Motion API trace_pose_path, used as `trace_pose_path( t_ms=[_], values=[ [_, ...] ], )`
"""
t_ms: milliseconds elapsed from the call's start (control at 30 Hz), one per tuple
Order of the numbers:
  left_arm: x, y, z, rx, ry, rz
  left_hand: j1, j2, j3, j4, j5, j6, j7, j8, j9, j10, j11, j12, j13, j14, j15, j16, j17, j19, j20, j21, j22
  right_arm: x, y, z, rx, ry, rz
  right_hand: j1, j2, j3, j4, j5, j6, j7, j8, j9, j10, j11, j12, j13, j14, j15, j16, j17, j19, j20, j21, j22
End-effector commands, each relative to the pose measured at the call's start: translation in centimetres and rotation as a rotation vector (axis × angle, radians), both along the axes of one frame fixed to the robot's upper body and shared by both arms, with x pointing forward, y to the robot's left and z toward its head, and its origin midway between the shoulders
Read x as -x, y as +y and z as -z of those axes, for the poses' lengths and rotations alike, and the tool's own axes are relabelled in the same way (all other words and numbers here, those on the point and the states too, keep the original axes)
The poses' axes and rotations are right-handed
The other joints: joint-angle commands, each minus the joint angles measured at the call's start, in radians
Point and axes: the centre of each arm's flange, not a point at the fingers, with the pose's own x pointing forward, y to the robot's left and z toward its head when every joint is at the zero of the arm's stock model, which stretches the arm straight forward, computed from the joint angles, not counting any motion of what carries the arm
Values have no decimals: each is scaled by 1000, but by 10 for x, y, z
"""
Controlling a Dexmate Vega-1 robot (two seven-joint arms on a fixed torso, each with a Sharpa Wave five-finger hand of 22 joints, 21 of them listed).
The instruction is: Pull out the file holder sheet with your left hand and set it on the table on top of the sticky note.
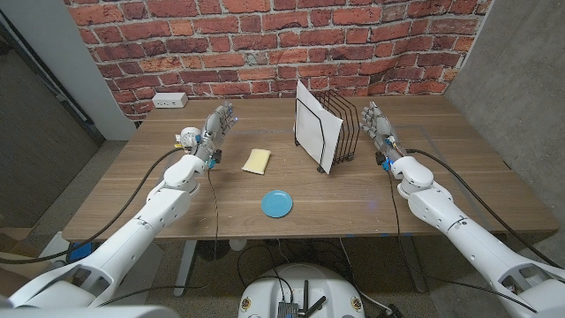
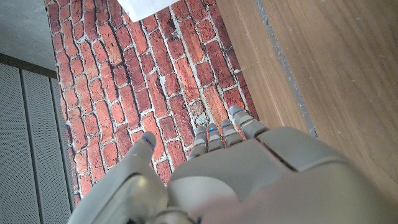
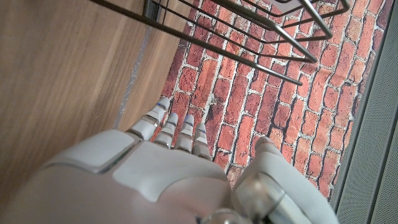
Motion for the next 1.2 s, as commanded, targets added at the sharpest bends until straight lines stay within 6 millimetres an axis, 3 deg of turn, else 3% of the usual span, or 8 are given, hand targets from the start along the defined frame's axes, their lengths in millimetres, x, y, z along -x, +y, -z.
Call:
trace_pose_path(
  t_ms=[33, 200, 333, 433, 867, 1067, 1200],
  values=[
    [17, 2, -23, -92, -52, -38, 15, 31, 2, -16, 0, 10, -2, -2, 2, 11, -6, 7, 5, 7, -8, 5, 1, 12, -67, 8, 1, 4, -7, 5, -20, -5, 34, -3, 5, 7, -4, 8, 3, -9, 6, 2, -7, -4, 1, -3, 3, -2, 3, -4, 4, -7, 7, 2],
    [21, 2, -40, -147, -99, -42, 29, 23, 9, -39, -2, 14, -9, -3, 2, 16, -13, 6, 5, 11, -11, 4, 1, 15, -71, 7, 0, 5, -10, 6, -28, -7, 40, -3, 6, 9, -6, 9, 4, -9, 7, 2, -6, -4, 2, -6, 3, -4, 4, -8, 5, -8, 8, 2],
    [23, 1, -52, -177, -128, -51, 61, 13, 25, -87, -8, 31, -19, -1, 2, 32, -21, 8, 5, 20, -18, 4, 0, 22, -75, 6, -1, 5, -12, 5, -29, -10, 49, -3, 7, 10, -7, 9, 4, -10, 7, 2, -6, -4, 2, -9, 4, -4, 4, -11, 6, -9, 8, 2],
    [25, 0, -59, -207, -146, -64, 69, 10, 29, -100, -9, 35, -22, 0, 2, 34, -23, 8, 5, 21, -21, 3, 0, 23, -77, 5, -1, 5, -14, 4, -26, -9, 60, -3, 7, 11, -7, 10, 4, -10, 7, 2, -11, -6, 1, -12, 3, -4, 4, -14, 7, -11, 9, 2],
    [33, -9, -91, -313, -232, -72, 134, -12, 57, -200, -8, 68, -46, 3, 3, 67, -53, 10, 5, 54, -51, 7, 0, 36, -85, 4, -1, 0, -20, 3, -36, -2, 74, -7, 8, 12, -8, 10, 6, -10, 8, 1, -14, -6, 2, -18, 4, -2, 5, -21, 10, -11, 10, 2],
    [38, -15, -108, -381, -269, -71, 168, -10, 73, -230, -5, 92, -52, 7, 3, 92, -58, 14, 5, 77, -62, 9, 0, 47, -87, 5, -1, 0, -22, 2, -35, 1, 84, -9, 7, 13, -8, 10, 8, -10, 9, 1, -15, -6, 3, -22, 3, -2, 5, -25, 10, -10, 10, 2],
    [38, -19, -122, -428, -309, -68, 204, -16, 84, -239, -6, 147, -73, 12, 4, 145, -72, 22, 5, 118, -84, 12, 0, 70, -89, 9, 0, -1, -23, 1, -41, 5, 85, -11, 7, 13, -8, 10, 10, -10, 9, 1, -12, -5, 5, -24, 2, -3, 5, -28, 8, -8, 9, 2]
  ],
)
